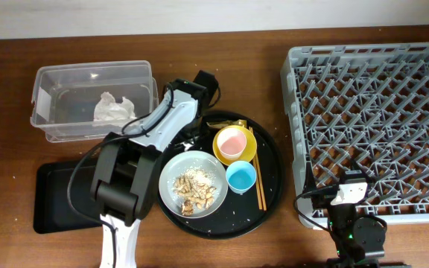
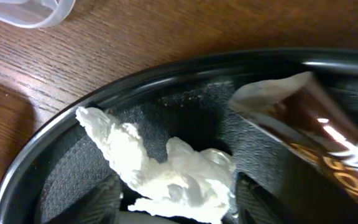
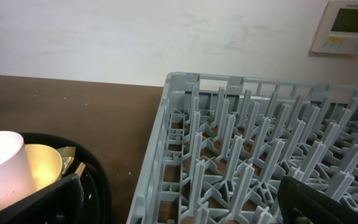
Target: Sort waste into correct bins and load items into the dishwasher rack
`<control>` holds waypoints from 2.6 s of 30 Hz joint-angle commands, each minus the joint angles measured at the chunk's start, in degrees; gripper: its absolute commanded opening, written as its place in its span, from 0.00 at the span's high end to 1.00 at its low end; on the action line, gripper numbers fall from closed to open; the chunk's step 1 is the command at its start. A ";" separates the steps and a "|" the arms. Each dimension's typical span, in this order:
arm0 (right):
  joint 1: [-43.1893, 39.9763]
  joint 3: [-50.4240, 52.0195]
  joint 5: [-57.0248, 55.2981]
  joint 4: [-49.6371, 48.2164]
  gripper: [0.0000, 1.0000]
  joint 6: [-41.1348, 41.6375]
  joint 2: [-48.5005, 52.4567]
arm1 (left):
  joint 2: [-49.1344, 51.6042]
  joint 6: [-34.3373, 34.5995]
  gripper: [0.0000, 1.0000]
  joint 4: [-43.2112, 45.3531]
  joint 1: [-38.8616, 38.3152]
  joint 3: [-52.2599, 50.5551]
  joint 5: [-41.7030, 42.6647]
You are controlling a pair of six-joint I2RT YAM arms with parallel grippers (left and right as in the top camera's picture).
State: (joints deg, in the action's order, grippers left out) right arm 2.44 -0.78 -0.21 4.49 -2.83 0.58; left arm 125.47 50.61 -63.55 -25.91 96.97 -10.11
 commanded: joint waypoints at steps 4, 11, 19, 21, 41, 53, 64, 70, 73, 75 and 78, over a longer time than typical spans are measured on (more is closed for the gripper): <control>-0.22 0.46 -0.48 0.20 0.02 0.07 -0.26 | -0.28 0.33 0.64 0.52 0.20 -0.66 -4.50; -0.22 0.46 -0.48 0.20 0.02 0.07 -0.26 | -0.48 0.33 0.98 -0.42 0.13 -0.02 -4.24; -0.22 0.46 -0.48 0.20 0.02 0.07 -0.26 | -6.75 0.31 0.98 -6.36 -0.17 6.27 -4.11; -0.22 0.46 -0.48 0.20 0.02 0.07 -0.26 | -9.88 0.31 0.98 -6.36 -0.04 6.93 -4.17; -0.22 0.46 -0.48 0.20 0.02 0.07 -0.26 | -17.00 0.33 0.85 6.08 20.57 7.06 -18.23; -0.22 0.46 -0.48 0.20 0.02 0.07 -0.26 | -14.12 -0.74 0.07 6.64 25.86 7.06 -16.87; -0.22 0.46 -0.48 0.20 0.02 0.07 -0.26 | -14.80 -11.17 0.01 9.18 25.70 7.13 -9.09; -0.22 0.46 -0.48 0.20 0.02 0.07 -0.26 | -22.82 -11.26 0.01 6.21 24.22 7.13 -0.59; -0.22 0.46 -0.48 0.20 0.02 0.07 -0.26 | -25.51 -11.26 0.01 4.92 23.21 7.13 12.81; -0.22 0.46 -0.48 0.20 0.02 0.07 -0.26 | -25.97 -11.26 0.01 4.15 22.32 7.13 21.35; -0.22 0.46 -0.48 0.20 0.02 0.07 -0.26 | -25.90 -11.19 0.16 2.56 20.24 7.13 27.34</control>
State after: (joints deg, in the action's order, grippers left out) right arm 2.44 -0.78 -0.21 4.51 -2.81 0.58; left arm 99.48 39.94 -59.72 -3.75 103.53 4.54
